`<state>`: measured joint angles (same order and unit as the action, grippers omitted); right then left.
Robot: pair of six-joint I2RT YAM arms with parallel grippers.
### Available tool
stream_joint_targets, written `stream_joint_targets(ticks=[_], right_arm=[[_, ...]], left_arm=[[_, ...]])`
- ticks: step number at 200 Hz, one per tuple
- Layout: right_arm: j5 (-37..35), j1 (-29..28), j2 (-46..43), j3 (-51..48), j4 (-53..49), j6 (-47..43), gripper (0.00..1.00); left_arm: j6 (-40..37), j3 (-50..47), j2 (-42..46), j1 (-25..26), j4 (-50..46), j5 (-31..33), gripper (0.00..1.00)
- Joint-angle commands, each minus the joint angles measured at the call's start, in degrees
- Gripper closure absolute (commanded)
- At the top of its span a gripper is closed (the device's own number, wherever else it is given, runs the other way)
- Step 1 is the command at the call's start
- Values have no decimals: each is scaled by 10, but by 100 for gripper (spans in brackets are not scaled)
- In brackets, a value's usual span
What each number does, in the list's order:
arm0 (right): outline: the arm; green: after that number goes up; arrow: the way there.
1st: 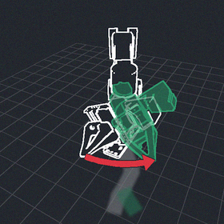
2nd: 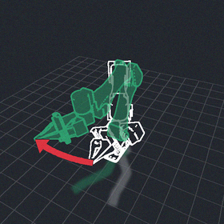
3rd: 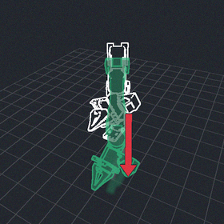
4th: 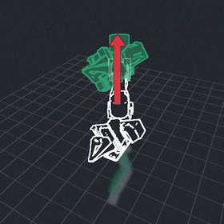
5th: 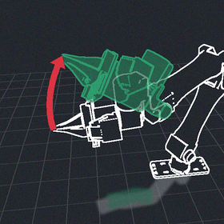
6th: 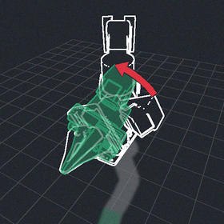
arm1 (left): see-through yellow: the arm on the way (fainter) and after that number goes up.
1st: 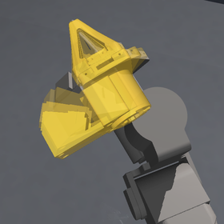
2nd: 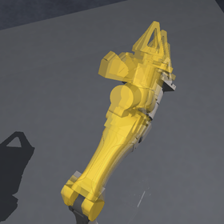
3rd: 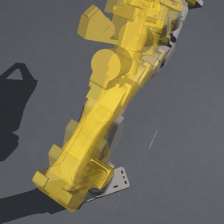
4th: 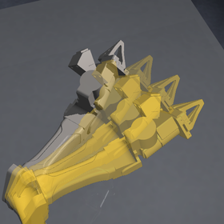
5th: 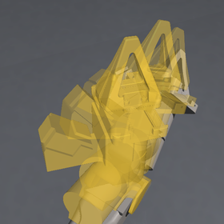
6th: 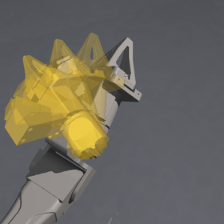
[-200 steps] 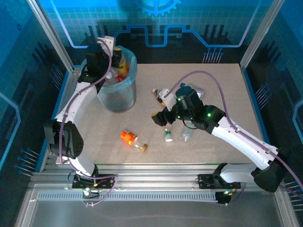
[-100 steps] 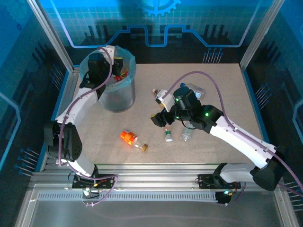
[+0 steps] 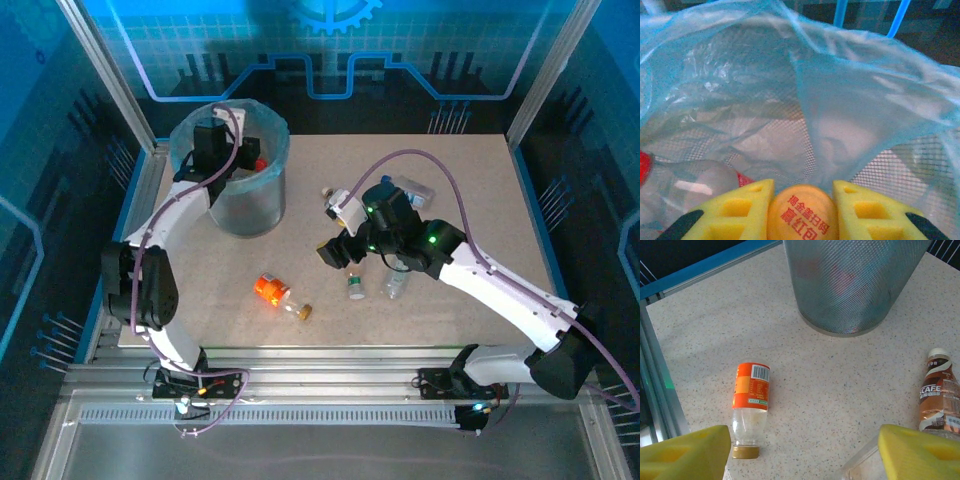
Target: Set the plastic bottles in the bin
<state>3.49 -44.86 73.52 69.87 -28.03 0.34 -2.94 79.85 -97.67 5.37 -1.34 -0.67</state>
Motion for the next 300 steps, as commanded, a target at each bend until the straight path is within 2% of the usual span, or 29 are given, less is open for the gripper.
stream_joint_targets(ticks=[1, 13, 30, 37, 54, 73, 94, 138, 175, 196, 212, 239, 267, 300], right_arm=[[3, -8, 2, 20, -13, -8, 22], [2, -9, 1, 23, -16, -8, 22], [1, -10, 0, 26, -18, -9, 22], [0, -10, 1, 27, -19, -9, 22], [-1, -11, 2, 32, -21, -6, 22], [-6, -11, 2, 38, -26, 0, 22], [-11, -12, -2, 43, -32, 4, 23], [-34, -12, -20, 46, -45, 17, 23], [-107, 4, -15, 64, -91, 62, 23], [-137, 37, -12, 64, -126, 110, 22], [-150, 77, -19, 42, -143, 156, 21], [-131, 160, -43, -24, -162, 230, 17], [-140, 214, -68, -99, -182, 269, 14], [-126, 237, -83, -174, -180, 305, 10]], left_arm=[[-16, -11, -20, -10, -95, 18, 100], [-13, -6, -10, -11, -95, 15, 100], [-6, 10, 8, -12, -91, 14, 92], [-3, 21, 13, -12, -92, 10, 85], [2, 59, 23, -13, -108, 4, 61], [10, 103, 35, -14, -129, 1, 45], [21, 128, 59, -15, -135, 6, 42], [33, 151, 120, -14, -155, -4, 42], [43, 147, 191, 1, -186, -39, 44], [17, 127, 235, 49, -209, -29, 44], [-10, 100, 264, 109, -218, -10, 45], [-37, 51, 296, 210, -221, -6, 45], [-59, 0, 299, 300, -215, -1, 44], [-52, -44, 267, 372, -190, -4, 44]])
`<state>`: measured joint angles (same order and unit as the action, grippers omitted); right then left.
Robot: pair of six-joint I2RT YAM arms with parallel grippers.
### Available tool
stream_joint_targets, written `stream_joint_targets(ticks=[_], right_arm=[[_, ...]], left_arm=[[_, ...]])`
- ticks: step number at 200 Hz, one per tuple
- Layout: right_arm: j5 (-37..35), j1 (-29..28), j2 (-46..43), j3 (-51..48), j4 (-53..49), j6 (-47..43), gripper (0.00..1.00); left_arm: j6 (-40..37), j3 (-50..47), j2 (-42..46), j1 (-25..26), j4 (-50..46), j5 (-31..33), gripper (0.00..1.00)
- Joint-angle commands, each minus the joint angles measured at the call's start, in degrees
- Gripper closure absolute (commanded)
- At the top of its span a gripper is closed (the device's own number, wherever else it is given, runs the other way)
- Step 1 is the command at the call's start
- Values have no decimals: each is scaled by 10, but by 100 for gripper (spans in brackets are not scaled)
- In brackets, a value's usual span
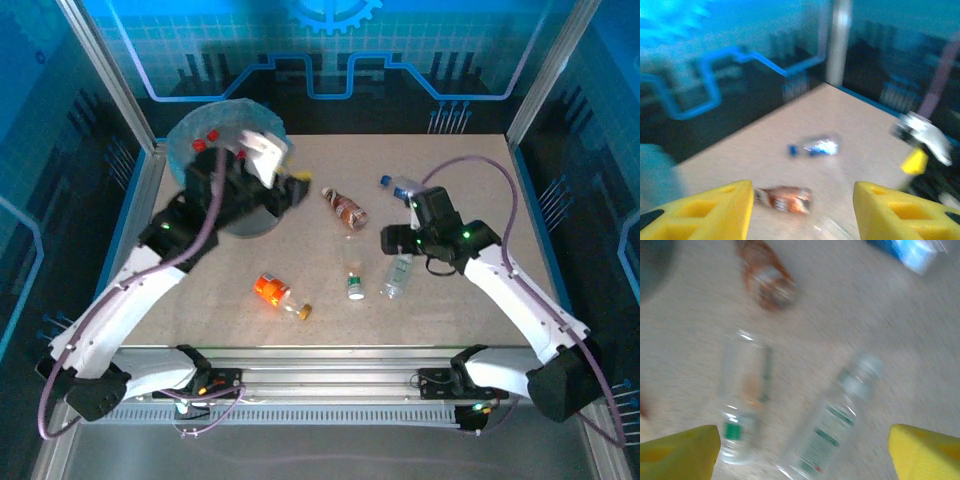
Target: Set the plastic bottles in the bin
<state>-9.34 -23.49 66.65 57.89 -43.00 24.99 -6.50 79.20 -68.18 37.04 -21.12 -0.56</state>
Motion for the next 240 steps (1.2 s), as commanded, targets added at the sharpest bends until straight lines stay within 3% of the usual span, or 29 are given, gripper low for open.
stream_joint_targets(ticks=[1, 65, 124, 192, 240], right_arm=[[4, 23, -14, -56, -29, 59, 10], [51, 23, -5, -171, 52, 120, 10], [91, 22, 46, -167, 98, 116, 11], [99, 23, 89, -155, 145, 125, 9], [82, 23, 96, -149, 175, 179, 0]], left_arm=[[-15, -39, -30, 57, 8, -5, 44], [80, -94, -111, 95, 93, -8, 41], [178, -110, -168, 95, 106, 18, 40], [217, -113, -199, 95, 112, 10, 39], [239, -114, -212, 95, 111, -12, 38]])
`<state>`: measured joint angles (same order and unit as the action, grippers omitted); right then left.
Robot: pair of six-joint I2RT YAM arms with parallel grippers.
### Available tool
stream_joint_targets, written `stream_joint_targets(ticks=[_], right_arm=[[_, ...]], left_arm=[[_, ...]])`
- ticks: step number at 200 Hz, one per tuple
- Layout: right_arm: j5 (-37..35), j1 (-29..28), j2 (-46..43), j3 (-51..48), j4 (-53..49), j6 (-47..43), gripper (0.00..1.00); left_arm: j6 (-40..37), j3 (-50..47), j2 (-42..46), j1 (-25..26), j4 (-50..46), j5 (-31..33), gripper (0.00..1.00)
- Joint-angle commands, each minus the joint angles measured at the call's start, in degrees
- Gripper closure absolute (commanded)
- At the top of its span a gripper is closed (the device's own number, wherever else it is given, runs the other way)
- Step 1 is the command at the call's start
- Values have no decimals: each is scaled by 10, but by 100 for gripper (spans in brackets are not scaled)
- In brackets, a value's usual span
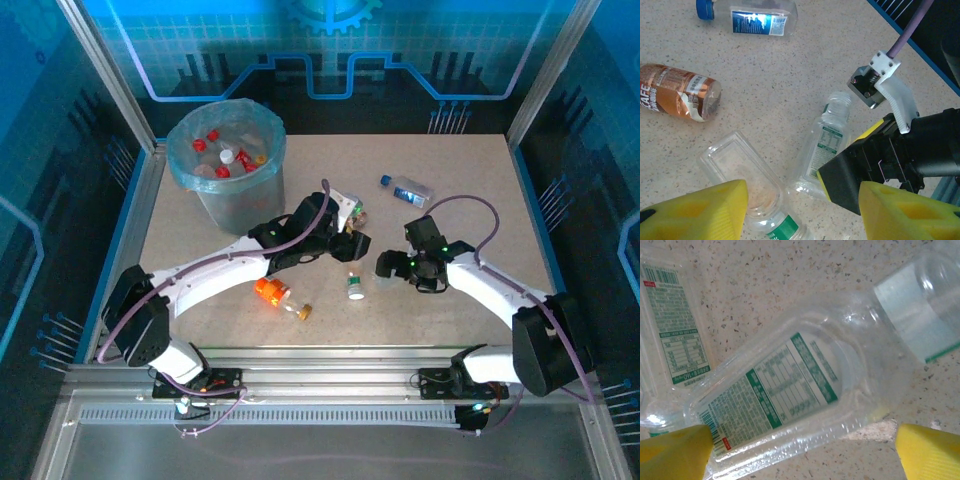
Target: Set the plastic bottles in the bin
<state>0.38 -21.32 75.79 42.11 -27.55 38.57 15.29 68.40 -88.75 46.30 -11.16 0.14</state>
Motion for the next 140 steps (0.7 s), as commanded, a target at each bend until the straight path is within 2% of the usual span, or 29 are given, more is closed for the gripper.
stream_joint_targets(ticks=[1, 35, 90, 140], right_arm=[[-16, 1, 4, 9, 22, 45, 0], [-30, 3, 15, 10, 47, 67, 0], [-21, 21, 80, 15, 70, 79, 0], [-21, 46, 81, 24, 68, 69, 0]], left_arm=[[20, -6, -7, 2, 11, -19, 38], [11, -12, -10, 2, 7, -19, 38], [12, 7, -34, 2, 4, -36, 38], [2, 22, -47, 2, -3, -41, 37]])
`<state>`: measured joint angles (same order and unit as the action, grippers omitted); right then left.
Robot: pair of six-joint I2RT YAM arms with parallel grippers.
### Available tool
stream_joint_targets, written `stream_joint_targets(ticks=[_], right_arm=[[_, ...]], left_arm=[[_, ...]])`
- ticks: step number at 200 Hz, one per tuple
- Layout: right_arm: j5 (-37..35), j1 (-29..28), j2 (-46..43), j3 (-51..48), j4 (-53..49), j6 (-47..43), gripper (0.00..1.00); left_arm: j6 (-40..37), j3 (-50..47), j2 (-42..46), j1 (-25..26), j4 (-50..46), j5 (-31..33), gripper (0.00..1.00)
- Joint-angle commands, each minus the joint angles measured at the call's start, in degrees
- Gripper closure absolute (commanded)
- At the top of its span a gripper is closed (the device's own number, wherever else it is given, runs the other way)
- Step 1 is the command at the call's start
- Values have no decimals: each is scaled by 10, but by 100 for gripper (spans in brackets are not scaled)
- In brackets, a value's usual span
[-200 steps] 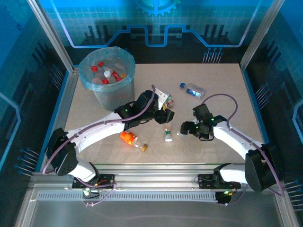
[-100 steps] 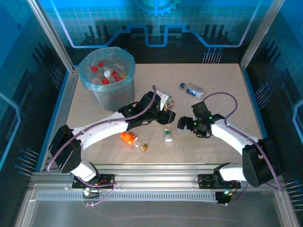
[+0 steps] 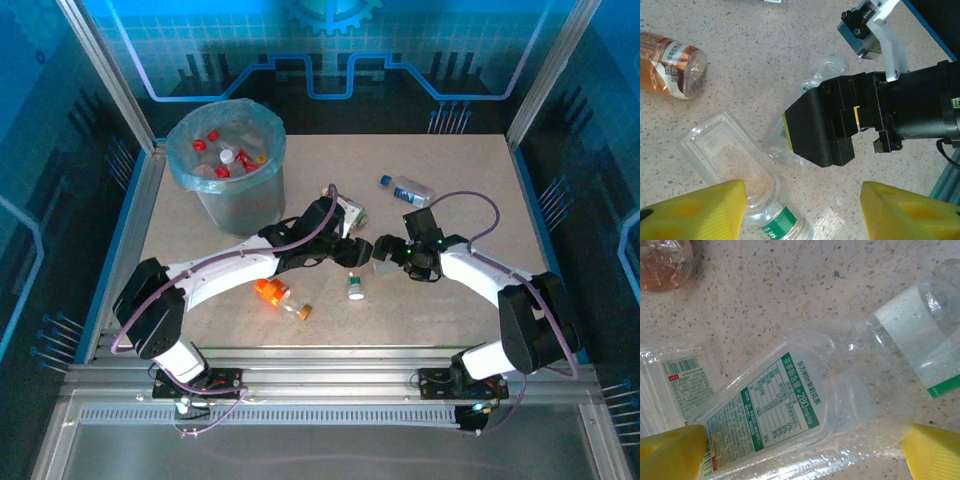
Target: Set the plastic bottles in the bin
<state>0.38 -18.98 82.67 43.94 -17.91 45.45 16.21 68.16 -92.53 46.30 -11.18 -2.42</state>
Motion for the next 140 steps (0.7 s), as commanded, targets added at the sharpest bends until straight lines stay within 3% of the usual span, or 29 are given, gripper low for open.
stream_joint_targets(ticks=[1, 37, 140], right_arm=[[-20, 23, 12, 7, -29, 1, 0], [-14, 55, 11, 24, -38, -11, 0], [60, 99, 111, 61, -4, -24, 1]], left_arm=[[-7, 24, -10, 2, -3, -15, 37], [-5, 37, -16, 1, -10, -24, 37], [0, 55, -24, 1, -23, -21, 37]])
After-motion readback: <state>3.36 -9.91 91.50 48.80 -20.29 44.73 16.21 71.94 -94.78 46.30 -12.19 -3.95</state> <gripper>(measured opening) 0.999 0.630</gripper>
